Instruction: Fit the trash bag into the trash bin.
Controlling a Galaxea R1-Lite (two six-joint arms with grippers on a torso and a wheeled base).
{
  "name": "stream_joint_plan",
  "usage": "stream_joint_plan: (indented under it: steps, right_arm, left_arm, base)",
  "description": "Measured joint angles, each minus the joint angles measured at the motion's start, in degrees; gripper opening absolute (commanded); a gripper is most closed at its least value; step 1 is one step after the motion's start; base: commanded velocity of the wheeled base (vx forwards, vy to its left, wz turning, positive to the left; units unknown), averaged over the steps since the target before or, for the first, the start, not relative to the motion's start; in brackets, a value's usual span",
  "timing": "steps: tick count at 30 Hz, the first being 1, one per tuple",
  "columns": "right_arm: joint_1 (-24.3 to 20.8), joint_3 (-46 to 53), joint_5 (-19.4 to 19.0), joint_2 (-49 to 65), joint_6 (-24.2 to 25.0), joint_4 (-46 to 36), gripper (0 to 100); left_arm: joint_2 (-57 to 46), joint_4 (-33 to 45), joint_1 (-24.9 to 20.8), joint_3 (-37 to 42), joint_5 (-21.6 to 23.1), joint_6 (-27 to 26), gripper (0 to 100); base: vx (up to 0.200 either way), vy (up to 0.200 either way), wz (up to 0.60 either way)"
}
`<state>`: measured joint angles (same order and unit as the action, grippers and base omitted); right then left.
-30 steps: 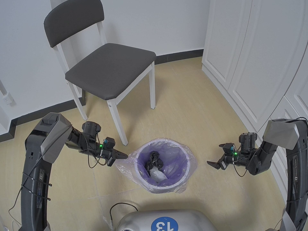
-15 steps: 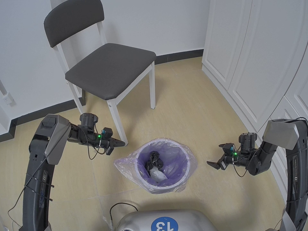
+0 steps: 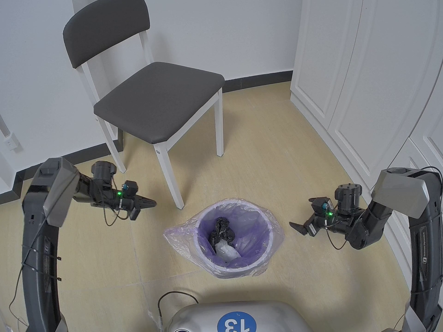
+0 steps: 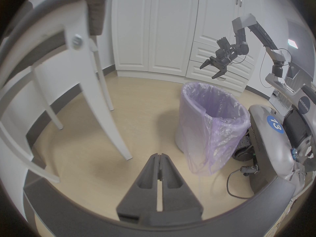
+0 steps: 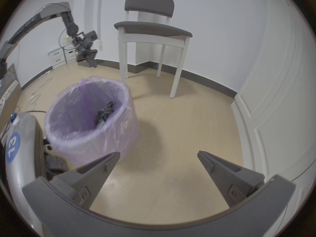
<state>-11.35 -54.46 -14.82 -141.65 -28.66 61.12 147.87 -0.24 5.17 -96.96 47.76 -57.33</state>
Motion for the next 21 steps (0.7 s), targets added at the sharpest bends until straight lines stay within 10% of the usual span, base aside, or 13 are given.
stream_joint_plan:
  steps: [7,8,21]
  right_arm:
    - [-7.1,-4.3,3.4,2.8,4.4,-2.7,100]
    - [-7.9,-4.6,3.7,3.2,4.6,-3.2,100]
    - [-13.0,2.8,11.7,6.0,4.4,-7.9,100]
  left_arm:
    - [-8.2,-4.2,5.2,11.1,0.7,0.0,0]
    - [-9.3,-4.8,5.7,13.1,0.8,0.1,100]
    - [-16.3,-28.2,3.0,35.7,-5.2,-0.4,100]
  base:
    - [0.000,0.000,0.00]
    - [0.000,0.000,0.00]
    - [0.000,0.000,0.00]
